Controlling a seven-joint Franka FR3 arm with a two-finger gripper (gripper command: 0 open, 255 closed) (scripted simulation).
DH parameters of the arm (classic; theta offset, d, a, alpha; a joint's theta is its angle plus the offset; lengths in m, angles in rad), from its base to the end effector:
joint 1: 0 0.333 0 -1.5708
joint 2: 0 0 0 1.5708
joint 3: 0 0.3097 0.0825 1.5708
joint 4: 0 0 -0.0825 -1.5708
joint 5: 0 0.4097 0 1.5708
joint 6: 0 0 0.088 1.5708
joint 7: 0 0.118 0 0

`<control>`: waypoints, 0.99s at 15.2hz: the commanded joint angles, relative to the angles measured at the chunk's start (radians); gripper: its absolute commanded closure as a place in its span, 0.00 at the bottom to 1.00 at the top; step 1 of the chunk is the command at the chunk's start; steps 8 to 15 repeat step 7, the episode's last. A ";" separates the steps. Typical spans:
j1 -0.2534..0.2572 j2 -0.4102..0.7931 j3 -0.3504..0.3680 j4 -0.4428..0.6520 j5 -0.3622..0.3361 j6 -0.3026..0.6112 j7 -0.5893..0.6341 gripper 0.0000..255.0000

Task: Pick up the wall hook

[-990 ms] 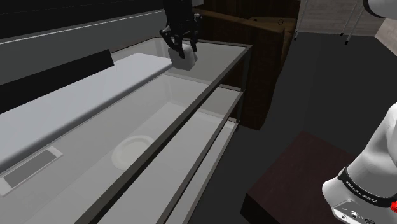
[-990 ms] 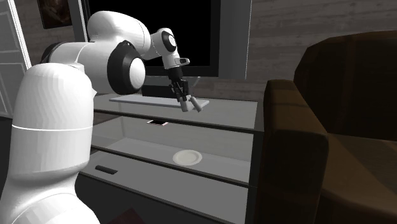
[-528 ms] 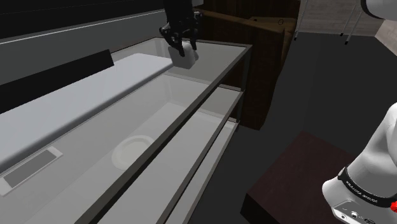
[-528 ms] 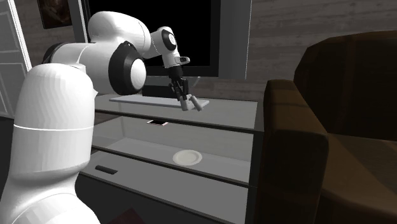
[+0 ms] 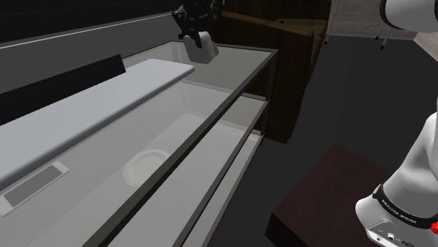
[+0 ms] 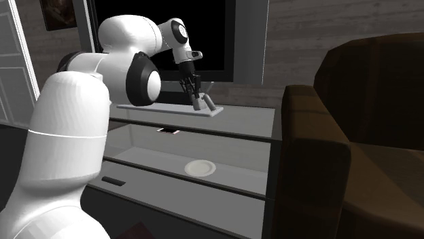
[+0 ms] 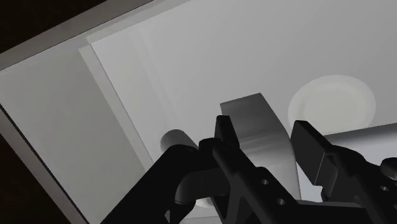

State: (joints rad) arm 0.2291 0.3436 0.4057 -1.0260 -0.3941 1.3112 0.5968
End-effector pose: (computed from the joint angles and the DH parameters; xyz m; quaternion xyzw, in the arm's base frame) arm 0.5765 0.2885 0.6536 0.9913 -0.0378 0.0551 0.1130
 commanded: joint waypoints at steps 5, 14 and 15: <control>0.066 0.102 -0.009 0.250 -0.056 -0.146 -0.034 1.00; 0.069 0.107 -0.011 0.260 -0.058 -0.151 -0.036 1.00; 0.069 0.107 -0.011 0.260 -0.058 -0.151 -0.036 1.00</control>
